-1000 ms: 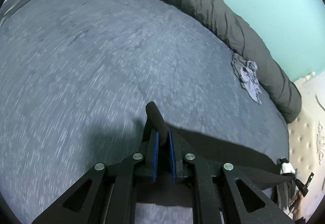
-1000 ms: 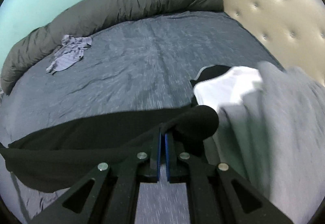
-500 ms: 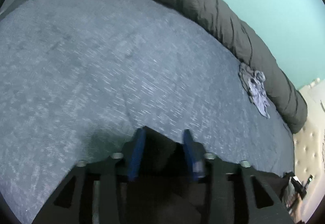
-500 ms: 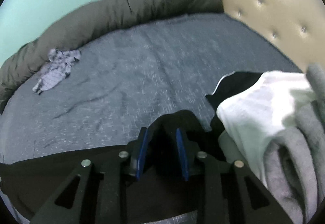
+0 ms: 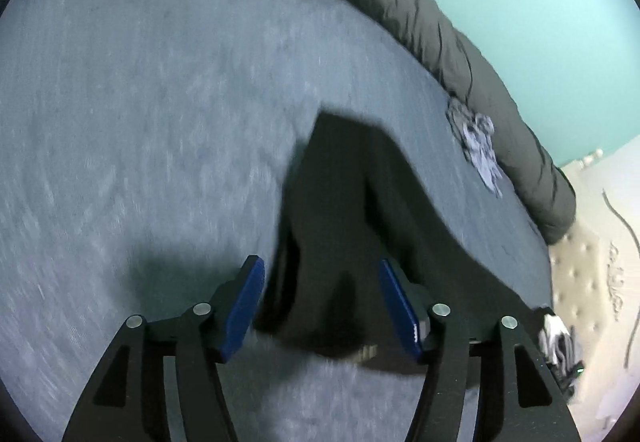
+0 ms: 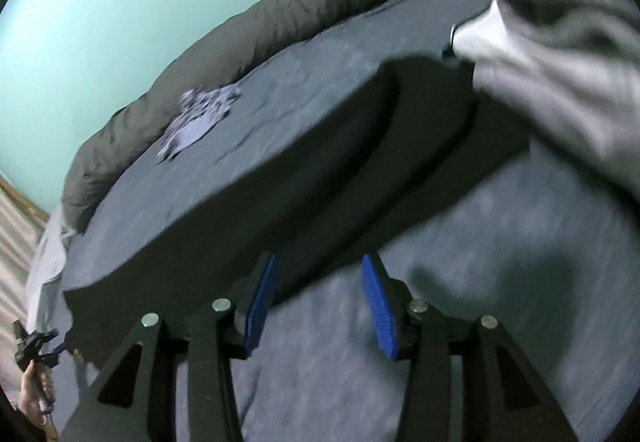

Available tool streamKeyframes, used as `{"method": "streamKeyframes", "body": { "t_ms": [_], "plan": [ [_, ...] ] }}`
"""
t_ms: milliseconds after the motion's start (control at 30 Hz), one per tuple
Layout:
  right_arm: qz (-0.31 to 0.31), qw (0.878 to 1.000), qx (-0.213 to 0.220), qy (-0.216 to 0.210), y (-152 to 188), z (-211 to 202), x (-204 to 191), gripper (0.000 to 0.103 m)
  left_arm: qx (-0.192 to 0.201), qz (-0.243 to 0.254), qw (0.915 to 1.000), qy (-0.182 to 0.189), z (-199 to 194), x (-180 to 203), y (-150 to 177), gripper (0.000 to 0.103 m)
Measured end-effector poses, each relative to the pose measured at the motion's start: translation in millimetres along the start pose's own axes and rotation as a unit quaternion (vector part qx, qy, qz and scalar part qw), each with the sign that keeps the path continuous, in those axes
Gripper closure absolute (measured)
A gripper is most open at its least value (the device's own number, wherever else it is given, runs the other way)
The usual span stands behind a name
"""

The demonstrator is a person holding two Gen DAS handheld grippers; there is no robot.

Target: Fold clothes

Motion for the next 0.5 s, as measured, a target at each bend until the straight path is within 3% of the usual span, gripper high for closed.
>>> {"method": "streamKeyframes", "body": {
  "t_ms": [167, 267, 400, 500],
  "plan": [
    [-0.002, 0.999, -0.019, -0.048, 60, -2, -25, 0.058, -0.009, -0.014, 0.9998, 0.009, 6, -4, 34, 0.027],
    [-0.005, 0.997, -0.025, -0.071, 89, -3, -39, 0.058, 0.008, -0.034, 0.9991, 0.024, 0, -7, 41, 0.027],
    [-0.005, 0.995, -0.032, -0.094, 107, 2, -50, 0.058, 0.028, -0.071, 0.9963, 0.041, -9, -15, 50, 0.027],
    [-0.004, 0.994, -0.038, -0.106, 113, 8, -54, 0.058, 0.02, -0.073, 0.9963, 0.042, -1, -14, 57, 0.027]
  ]
}}
Point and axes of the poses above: each gripper's, at about its wrist camera, not at the fingertips, and z roughly the way its jaws point, x to its right, y to its underside, the point moved 4 cm from there along z, roughly the way its jaws point, and after that the axes turned 4 degrees about -y, right-handed, at the moved point
